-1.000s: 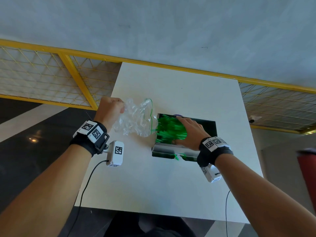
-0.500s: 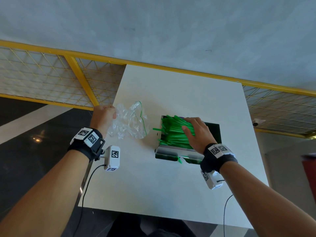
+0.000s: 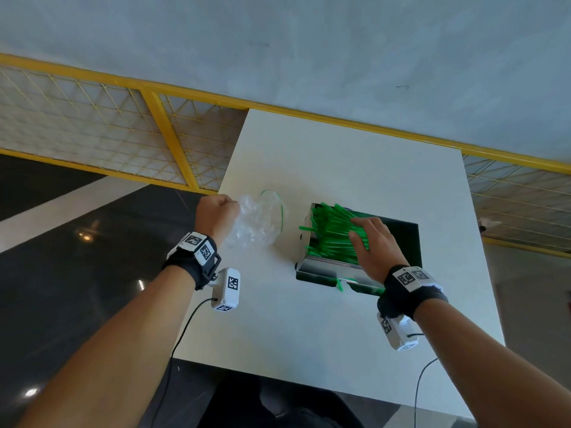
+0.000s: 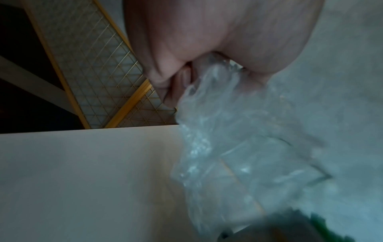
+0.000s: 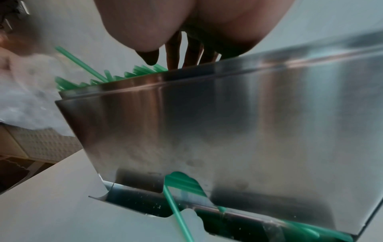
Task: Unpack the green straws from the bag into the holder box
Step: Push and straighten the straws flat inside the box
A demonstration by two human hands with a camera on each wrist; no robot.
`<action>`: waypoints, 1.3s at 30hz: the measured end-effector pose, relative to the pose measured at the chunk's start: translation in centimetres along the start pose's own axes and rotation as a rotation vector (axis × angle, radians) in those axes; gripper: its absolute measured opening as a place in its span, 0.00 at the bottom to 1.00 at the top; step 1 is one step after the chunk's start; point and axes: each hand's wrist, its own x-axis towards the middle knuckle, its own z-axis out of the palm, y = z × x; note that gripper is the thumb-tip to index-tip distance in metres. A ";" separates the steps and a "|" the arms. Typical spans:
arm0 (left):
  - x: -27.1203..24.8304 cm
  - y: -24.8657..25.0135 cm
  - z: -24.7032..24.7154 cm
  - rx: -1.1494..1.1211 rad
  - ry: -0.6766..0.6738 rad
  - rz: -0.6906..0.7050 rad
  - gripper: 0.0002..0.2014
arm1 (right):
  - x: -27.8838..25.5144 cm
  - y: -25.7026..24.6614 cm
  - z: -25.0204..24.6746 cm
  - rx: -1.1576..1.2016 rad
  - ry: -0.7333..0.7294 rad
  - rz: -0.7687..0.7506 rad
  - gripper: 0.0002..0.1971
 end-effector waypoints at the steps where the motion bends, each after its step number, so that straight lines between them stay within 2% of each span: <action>1: 0.1 -0.7 0.4 0.037 0.017 0.006 0.09 | -0.1 -0.1 0.0 -0.001 -0.004 0.003 0.19; 3: -0.2 -2.2 1.3 0.139 -0.003 -0.017 0.10 | -0.4 -0.3 -0.1 0.001 -0.009 0.004 0.20; 6: -0.9 -5.0 3.0 0.410 -0.147 -0.079 0.26 | -0.7 -0.4 -0.1 -0.003 -0.011 0.001 0.20; 8: -1.7 -6.1 3.9 0.644 -0.241 -0.087 0.29 | -0.8 -0.3 -0.1 -0.007 -0.014 -0.003 0.20; 9: -2.0 -6.1 4.1 0.697 -0.242 -0.082 0.27 | -0.9 -0.2 -0.1 -0.007 -0.013 -0.005 0.20; 11: -2.6 -5.2 4.0 0.703 -0.149 -0.044 0.26 | -1.1 -0.1 -0.2 -0.003 -0.003 -0.009 0.20; 14: -3.2 -3.5 4.1 0.596 0.050 0.137 0.29 | -1.2 0.3 -0.4 -0.002 0.010 -0.011 0.20; 16: -3.8 -1.6 4.9 0.379 -0.035 0.249 0.28 | -1.2 0.5 -0.4 -0.003 0.014 -0.007 0.20; 18: -5.1 0.7 6.7 0.276 -0.234 0.306 0.29 | -1.3 0.7 -0.4 -0.001 0.021 -0.011 0.21; 20: -6.2 2.4 8.7 0.280 -0.360 0.302 0.30 | -1.4 0.8 -0.3 0.001 0.026 -0.018 0.21; 21: -6.4 2.8 9.7 0.293 -0.363 0.292 0.29 | -1.4 0.8 -0.2 -0.003 0.029 -0.025 0.21; 25: -6.1 2.6 11.8 0.311 -0.229 0.285 0.14 | -1.5 1.2 -0.1 -0.018 0.025 -0.044 0.21; 27: -5.8 2.5 11.8 0.307 -0.202 0.299 0.09 | -1.5 1.4 -0.2 -0.009 0.035 -0.040 0.21; 33: -5.1 2.8 11.3 0.244 -0.217 0.372 0.07 | -1.6 1.9 -0.2 0.020 0.029 -0.023 0.21; 36: -3.6 2.7 10.5 0.132 -0.232 0.290 0.09 | -1.5 2.0 -0.4 0.032 0.016 -0.015 0.21; 39: -2.8 2.8 10.0 -0.132 -0.309 0.104 0.03 | -1.4 2.0 -0.4 0.052 0.038 0.004 0.20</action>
